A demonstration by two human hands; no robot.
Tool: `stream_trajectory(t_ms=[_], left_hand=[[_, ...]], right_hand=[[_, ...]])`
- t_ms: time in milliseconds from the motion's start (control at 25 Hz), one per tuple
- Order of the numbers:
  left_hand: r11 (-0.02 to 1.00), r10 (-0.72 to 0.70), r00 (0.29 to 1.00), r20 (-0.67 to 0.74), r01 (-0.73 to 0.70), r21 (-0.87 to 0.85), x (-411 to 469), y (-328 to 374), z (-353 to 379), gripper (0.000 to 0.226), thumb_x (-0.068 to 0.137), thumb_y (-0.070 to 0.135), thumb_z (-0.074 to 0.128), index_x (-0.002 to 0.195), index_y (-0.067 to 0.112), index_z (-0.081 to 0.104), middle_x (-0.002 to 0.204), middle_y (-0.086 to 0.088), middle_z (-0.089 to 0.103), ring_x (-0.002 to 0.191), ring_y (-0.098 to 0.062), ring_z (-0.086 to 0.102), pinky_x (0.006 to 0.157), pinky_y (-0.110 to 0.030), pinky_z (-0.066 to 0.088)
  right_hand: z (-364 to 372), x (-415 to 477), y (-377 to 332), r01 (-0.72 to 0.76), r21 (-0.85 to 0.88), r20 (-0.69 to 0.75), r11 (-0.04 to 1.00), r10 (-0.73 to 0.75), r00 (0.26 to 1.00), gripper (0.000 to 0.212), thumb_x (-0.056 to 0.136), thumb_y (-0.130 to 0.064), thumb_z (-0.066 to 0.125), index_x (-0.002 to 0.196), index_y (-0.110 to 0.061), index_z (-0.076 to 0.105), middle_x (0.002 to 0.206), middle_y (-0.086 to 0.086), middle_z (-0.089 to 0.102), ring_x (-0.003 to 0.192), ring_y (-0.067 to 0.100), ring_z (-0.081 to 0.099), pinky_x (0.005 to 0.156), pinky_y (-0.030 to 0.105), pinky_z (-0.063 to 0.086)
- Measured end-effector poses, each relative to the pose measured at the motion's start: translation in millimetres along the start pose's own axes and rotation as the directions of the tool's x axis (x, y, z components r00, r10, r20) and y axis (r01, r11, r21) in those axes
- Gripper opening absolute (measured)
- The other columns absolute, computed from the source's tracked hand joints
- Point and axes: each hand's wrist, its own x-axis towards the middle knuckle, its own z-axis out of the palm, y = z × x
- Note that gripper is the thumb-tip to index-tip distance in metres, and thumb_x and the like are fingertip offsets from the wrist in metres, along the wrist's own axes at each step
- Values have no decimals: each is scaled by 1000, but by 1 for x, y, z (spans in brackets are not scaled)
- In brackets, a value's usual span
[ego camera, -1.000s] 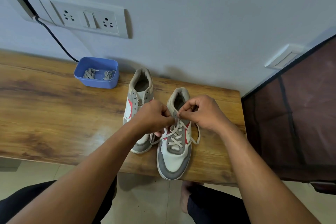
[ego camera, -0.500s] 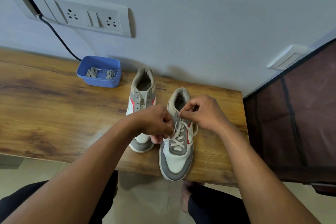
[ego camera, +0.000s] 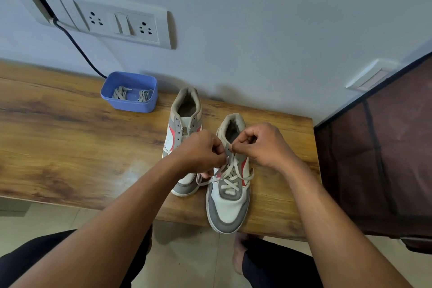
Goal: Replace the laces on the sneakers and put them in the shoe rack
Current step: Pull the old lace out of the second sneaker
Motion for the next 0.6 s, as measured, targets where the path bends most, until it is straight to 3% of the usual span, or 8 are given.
stream_trajectory(t_ms=[120,280,400,520,600], left_hand=[[999,-37,990,135,38,-10,-2,1,-6,10,94,9,69,88,2,72,73,-11,73,61,-20,72,56,-24,57],[999,-43,997,69,44,-5,0,-1,-2,15,95,17,71,86,4,72,71,-9,74,62,-22,74,58,-25,58],[999,-49,981,189,50,1,-4,2,-8,13,95,10,69,83,4,70,71,-9,73,59,-19,71,55,-22,55],[999,-47,995,89,48,-14,-3,0,-6,20,94,21,72,85,3,73,70,-11,74,57,-18,71,56,-25,56],[999,-15,997,81,11,45,-2,-1,-3,16,94,16,70,85,4,74,69,-8,74,58,-17,72,56,-23,55]], right_hand=[[1,0,0,19,3,14,1000,-19,1000,8,79,-24,90,76,-23,82,70,-5,75,58,0,58,57,23,46],[2,1,0,22,3,17,1000,-22,1000,7,80,-20,89,77,-22,83,68,-9,74,58,-2,58,56,18,46],[3,1,-1,27,-8,21,1000,-27,999,6,80,-19,88,78,-22,83,69,-9,74,58,-3,58,55,15,44],[3,1,-1,40,-16,23,999,-39,999,6,80,-18,88,78,-22,83,69,-11,74,58,-4,58,53,12,43],[3,1,-2,35,-14,23,999,-35,999,7,80,-19,88,78,-22,83,68,-12,74,58,-4,58,54,11,43]])
